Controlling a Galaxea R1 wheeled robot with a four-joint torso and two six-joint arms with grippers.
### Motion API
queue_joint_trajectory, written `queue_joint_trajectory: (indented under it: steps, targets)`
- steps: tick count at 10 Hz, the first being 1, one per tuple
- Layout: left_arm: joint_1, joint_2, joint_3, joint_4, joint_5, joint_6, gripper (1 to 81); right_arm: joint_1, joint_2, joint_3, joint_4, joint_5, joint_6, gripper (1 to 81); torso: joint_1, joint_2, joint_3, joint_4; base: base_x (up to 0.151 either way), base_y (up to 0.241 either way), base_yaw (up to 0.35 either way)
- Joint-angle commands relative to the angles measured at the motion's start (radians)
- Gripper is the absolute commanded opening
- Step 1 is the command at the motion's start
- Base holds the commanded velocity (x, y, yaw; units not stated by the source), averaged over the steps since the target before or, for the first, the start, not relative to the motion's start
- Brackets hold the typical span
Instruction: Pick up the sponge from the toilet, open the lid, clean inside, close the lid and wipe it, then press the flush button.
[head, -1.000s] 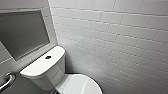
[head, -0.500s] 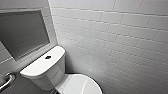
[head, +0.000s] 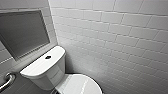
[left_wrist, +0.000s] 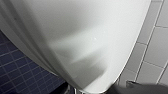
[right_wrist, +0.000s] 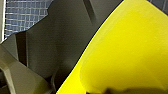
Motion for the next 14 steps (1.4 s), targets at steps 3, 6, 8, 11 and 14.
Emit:
queue_joint_trajectory:
  steps: [3,6,8,11,14]
  targets:
    - [-0.15,0.01,-0.004,0.007,-0.035,-0.04,81.1,-0.001,-0.015,0.005,-0.012,-0.058,0.0,1.0,0.0,0.0,0.0,0.0,0.0,0.0,0.0]
    - [-0.153,-0.003,0.011,0.027,-0.054,-0.051,81.1,-0.001,-0.015,0.005,-0.012,-0.058,0.0,1.0,0.0,0.0,0.0,0.0,0.0,0.0,0.0]
    - [-0.153,-0.047,0.101,0.056,-0.099,-0.051,81.1,0.0,-0.015,0.005,-0.011,-0.058,0.0,1.0,0.0,0.0,0.0,0.0,0.0,0.0,0.0]
    - [-0.147,-0.082,0.164,0.059,-0.114,-0.049,81.1,-0.001,-0.015,0.005,-0.012,-0.058,0.0,1.0,0.0,0.0,0.0,0.0,0.0,0.0,0.0]
    - [-0.142,-0.124,0.23,0.064,-0.143,-0.049,81.1,-0.002,-0.015,0.005,-0.017,-0.058,-0.001,1.0,0.0,0.0,0.0,0.0,0.0,0.0,0.0]
